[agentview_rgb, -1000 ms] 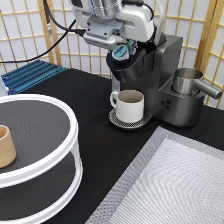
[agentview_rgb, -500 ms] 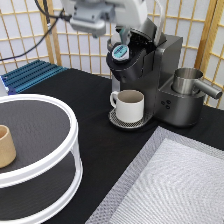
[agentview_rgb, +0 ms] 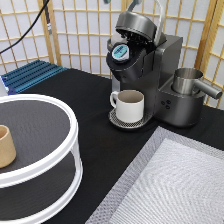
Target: Make coffee
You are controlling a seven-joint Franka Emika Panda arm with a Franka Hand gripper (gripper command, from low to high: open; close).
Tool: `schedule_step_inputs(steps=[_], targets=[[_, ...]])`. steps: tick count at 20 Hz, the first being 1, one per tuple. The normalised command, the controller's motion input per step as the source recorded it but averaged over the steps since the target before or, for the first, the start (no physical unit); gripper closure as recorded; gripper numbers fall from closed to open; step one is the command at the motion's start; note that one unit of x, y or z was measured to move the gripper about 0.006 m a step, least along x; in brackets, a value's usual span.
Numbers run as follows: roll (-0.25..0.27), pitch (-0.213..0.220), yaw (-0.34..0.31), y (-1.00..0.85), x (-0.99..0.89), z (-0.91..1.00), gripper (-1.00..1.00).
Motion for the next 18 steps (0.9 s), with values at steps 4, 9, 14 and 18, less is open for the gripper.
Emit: schedule_step_inputs(steps=[4,9,14,18], targets=[[-0.211,0.063,-0.097,0.42,0.41,0.02,-1.00],[-0.256,0.106,-0.057,0.28,0.27,-0.28,-1.00],[-0.267,0.117,-0.001,0.20,0.12,-0.13,-1.00],[-0.228,0.068,0.000,0.04,0.07,-0.17,-1.00]])
